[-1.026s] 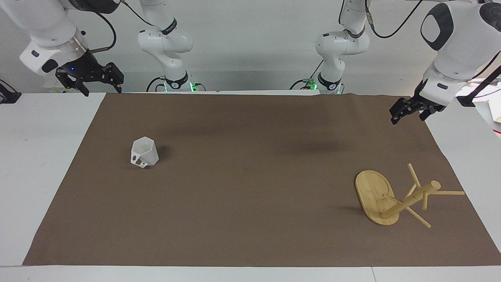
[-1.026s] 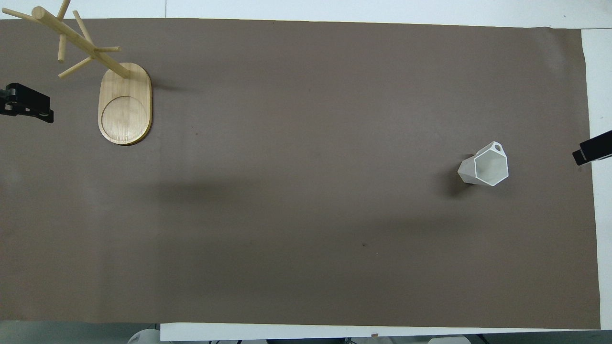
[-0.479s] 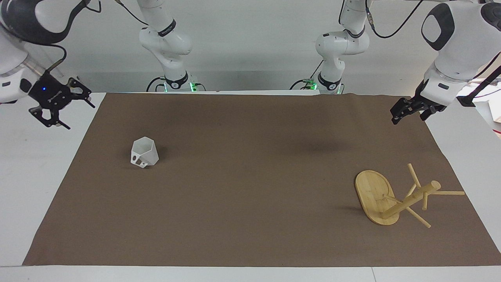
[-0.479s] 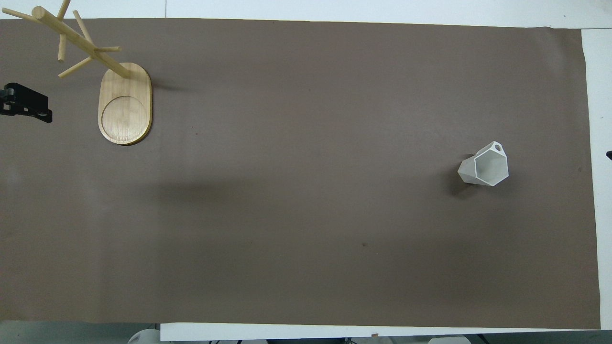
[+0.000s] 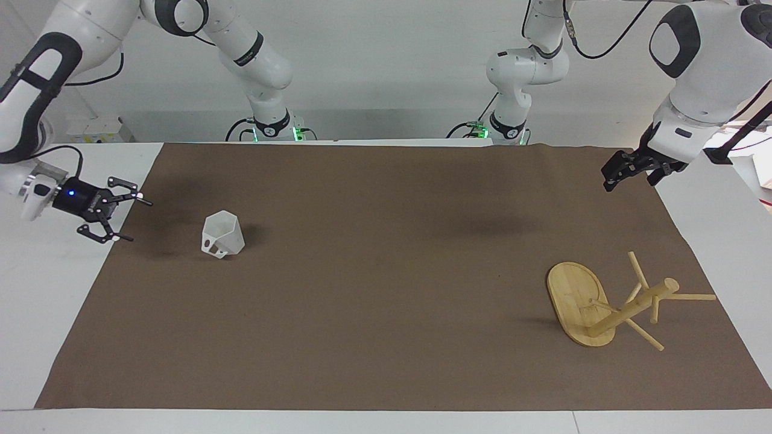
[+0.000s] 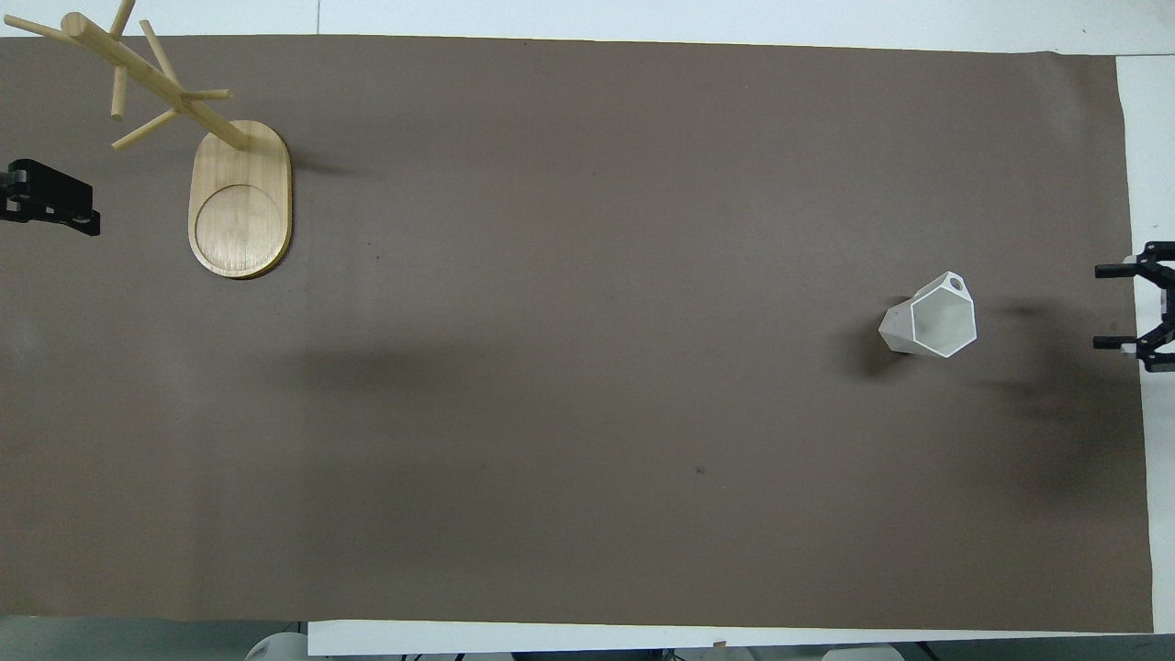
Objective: Hang cup on rack
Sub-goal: 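Reach the right gripper to the white mug and grasp it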
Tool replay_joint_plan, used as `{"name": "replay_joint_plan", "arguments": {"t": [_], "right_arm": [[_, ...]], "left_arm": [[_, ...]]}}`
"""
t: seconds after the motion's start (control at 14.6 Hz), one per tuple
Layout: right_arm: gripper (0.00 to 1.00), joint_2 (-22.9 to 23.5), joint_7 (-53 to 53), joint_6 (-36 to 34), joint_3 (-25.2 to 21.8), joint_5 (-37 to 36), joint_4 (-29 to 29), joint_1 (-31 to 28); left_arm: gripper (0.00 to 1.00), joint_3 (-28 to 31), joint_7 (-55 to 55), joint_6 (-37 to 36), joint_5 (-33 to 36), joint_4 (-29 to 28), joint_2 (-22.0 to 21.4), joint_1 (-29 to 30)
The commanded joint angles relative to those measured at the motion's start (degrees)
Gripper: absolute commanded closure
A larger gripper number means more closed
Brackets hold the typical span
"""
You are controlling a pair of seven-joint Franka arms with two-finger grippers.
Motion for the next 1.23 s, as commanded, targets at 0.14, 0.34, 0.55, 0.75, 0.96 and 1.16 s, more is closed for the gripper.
{"name": "replay_joint_plan", "arguments": {"t": [0.14,0.34,0.55,0.75,0.96,1.16], "right_arm": [[0.0,-2.3,-10.8,-0.6,0.8,4.5,-12.7,0.5],[0.0,-2.8,-12.6,1.5,1.1,7.7,-15.4,4.1],[0.0,-2.9,-12.8,1.5,1.4,8.4,-15.8,5.0],[0.0,-2.9,-12.9,2.0,1.4,12.0,-15.9,7.7],[0.0,-2.9,-14.4,3.7,1.4,13.5,-16.4,9.0],[0.0,-3.5,-19.6,6.0,1.3,16.7,-20.4,10.8]], "left_arm": [[0.0,-0.3,0.5,0.2,-0.6,-1.1,-1.2,0.7],[0.0,-0.3,0.5,0.2,-0.6,-1.1,-1.2,0.7],[0.0,-0.3,0.4,0.2,-0.6,-1.1,-1.2,0.7],[0.0,-0.3,0.5,0.2,-0.6,-1.1,-1.2,0.7],[0.0,-0.3,0.5,0.2,-0.6,-1.1,-1.2,0.7],[0.0,-0.3,0.5,0.2,-0.6,-1.1,-1.2,0.7]]}}
